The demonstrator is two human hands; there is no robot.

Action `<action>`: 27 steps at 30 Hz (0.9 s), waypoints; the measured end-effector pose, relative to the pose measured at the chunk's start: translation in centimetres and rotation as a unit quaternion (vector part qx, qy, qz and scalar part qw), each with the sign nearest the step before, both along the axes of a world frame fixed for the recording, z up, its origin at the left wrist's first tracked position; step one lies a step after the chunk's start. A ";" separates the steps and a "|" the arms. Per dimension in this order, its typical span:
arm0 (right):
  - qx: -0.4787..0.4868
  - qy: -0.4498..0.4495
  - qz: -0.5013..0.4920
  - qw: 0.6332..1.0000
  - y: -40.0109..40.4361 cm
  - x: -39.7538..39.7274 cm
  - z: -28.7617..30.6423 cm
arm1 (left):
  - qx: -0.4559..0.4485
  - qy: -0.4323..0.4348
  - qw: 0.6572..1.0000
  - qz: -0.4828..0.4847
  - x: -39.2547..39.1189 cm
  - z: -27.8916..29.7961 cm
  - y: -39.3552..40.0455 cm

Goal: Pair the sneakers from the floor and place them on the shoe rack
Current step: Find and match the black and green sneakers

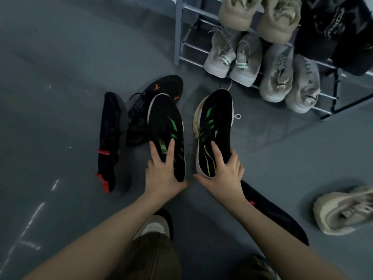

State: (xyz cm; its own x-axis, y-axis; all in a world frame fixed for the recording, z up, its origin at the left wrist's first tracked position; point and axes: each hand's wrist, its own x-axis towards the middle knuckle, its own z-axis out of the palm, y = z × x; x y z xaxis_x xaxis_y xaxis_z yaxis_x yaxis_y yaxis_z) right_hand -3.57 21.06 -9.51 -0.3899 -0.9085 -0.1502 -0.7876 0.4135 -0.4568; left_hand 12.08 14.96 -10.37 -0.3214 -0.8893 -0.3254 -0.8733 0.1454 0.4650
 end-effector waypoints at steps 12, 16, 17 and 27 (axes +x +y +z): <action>-0.078 0.012 -0.085 0.993 6.7 -3.9 2.5 | -0.081 0.227 0.968 -0.068 -3.0 5.4 2.4; 0.001 -0.015 -0.100 0.995 10.1 -5.5 1.4 | -0.033 0.251 0.960 -0.115 -5.8 6.1 3.6; 0.022 -0.032 -0.097 0.994 10.8 -6.0 1.1 | -0.025 0.255 0.958 -0.129 -6.1 6.0 3.8; -0.166 -0.091 -0.157 0.969 13.4 -9.8 5.1 | -0.025 0.258 0.937 -0.233 -11.5 8.5 6.9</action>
State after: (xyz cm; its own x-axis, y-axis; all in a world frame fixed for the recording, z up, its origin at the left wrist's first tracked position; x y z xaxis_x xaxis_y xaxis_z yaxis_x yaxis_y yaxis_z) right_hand -13.36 34.43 -4.43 -0.6502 -0.7588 0.0386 -0.5403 0.4260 -0.7256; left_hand 0.60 21.90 -1.83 -0.7817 -0.6233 0.0192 -0.3702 0.4886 0.7901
